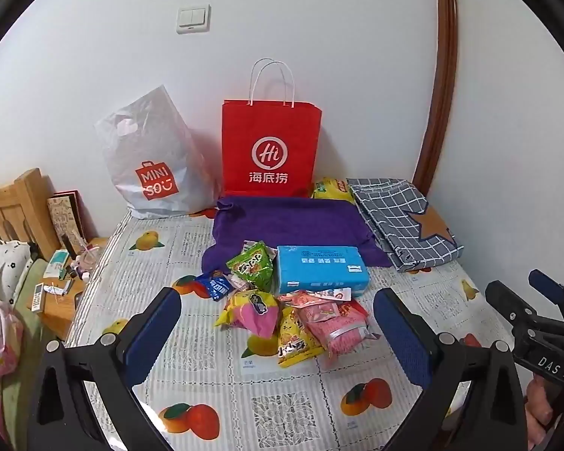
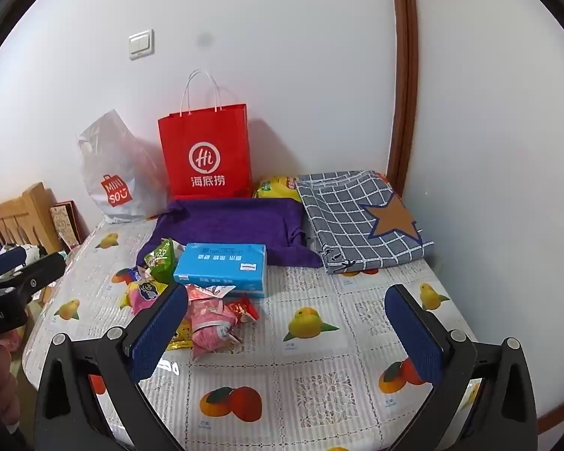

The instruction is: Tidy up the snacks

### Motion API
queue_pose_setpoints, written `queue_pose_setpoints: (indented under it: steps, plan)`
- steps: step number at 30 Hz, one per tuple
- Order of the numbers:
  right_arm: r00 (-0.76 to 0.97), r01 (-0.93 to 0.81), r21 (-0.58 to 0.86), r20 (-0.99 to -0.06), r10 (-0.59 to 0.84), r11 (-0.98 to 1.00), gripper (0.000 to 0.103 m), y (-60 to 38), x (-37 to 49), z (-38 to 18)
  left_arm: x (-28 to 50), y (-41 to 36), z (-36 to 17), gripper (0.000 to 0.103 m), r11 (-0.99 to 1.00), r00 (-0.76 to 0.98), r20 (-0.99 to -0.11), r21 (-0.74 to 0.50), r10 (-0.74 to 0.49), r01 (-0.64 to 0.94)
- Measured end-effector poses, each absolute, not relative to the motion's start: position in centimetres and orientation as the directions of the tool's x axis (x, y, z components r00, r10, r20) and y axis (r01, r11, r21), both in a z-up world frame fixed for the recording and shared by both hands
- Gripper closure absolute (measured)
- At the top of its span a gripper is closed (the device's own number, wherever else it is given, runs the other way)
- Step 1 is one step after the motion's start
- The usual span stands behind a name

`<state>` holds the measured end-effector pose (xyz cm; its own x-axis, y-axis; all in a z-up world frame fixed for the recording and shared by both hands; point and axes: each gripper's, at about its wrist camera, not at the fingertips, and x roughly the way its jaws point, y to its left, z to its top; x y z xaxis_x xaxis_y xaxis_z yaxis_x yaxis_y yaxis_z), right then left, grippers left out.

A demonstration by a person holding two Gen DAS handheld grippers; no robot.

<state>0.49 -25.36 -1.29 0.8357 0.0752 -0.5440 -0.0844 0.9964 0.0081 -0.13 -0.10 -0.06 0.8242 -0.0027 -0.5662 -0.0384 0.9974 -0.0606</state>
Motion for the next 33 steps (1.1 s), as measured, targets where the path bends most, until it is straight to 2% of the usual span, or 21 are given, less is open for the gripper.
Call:
queue_pose_setpoints:
  steps: [8, 9, 33]
  plan:
    - [0.846, -0.086, 0.027, -0.526, 0.088, 0.996, 0.0, -25.1, 0.0, -1.0, -0.3, -0.9, -0.2, 0.0, 0.998, 0.818, -0.576, -0.045, 0.006, -0.039]
    - [0.847, -0.087, 0.028, -0.524, 0.089, 0.996, 0.0, -25.3, -0.2, -0.8, -0.6, -0.5, 0.4, 0.0, 0.998, 0.837, -0.546, -0.066, -0.018, -0.022]
    - [0.838, -0.102, 0.024, -0.537, 0.099, 0.995, 0.0, -24.4, -0.3, -0.4, -1.0, -0.1, 0.2, 0.0, 0.997, 0.836, -0.549, -0.064, -0.003, -0.038]
